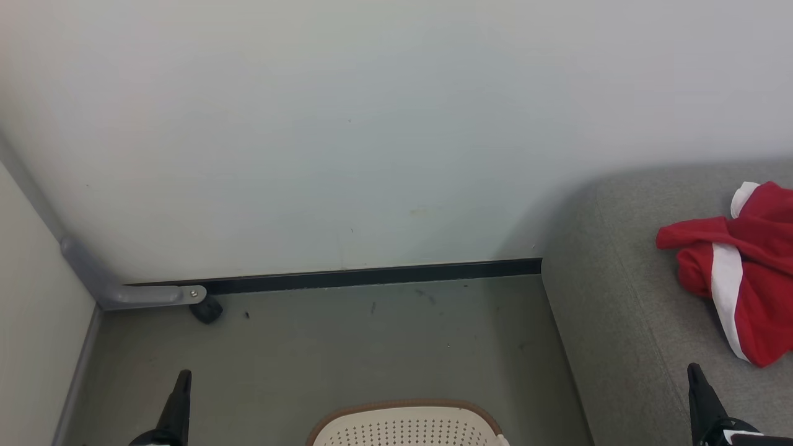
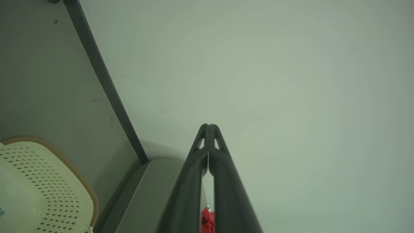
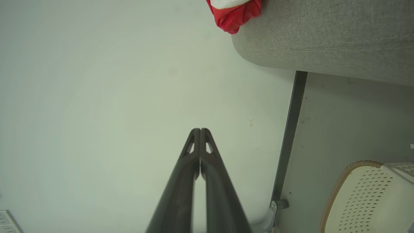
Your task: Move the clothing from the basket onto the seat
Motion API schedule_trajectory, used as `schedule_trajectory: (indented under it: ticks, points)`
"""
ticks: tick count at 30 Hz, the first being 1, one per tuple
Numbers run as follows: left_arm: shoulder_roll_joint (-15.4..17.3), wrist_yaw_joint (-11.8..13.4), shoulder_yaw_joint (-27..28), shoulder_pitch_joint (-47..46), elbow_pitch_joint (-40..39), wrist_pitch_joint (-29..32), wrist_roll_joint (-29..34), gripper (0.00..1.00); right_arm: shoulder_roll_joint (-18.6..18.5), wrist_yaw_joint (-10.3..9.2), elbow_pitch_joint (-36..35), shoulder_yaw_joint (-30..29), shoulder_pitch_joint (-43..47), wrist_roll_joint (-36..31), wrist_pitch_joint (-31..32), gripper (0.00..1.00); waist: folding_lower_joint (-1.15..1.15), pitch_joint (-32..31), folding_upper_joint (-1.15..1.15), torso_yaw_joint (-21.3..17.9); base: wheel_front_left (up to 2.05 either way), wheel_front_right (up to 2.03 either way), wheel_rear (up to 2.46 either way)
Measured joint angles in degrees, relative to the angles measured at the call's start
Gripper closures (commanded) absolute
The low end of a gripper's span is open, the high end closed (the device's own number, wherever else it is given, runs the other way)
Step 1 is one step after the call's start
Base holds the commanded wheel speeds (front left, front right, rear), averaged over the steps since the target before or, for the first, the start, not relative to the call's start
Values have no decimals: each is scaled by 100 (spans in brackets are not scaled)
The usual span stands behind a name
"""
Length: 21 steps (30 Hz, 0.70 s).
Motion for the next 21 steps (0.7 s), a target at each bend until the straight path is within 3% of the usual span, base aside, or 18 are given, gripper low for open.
schedule_trajectory:
  ticks: [21]
  points:
    - [0, 0, 0, 0, -1, 0, 0, 100, 0, 0, -1, 0, 0, 0, 0, 100, 0, 0, 0, 0, 0, 0, 0]
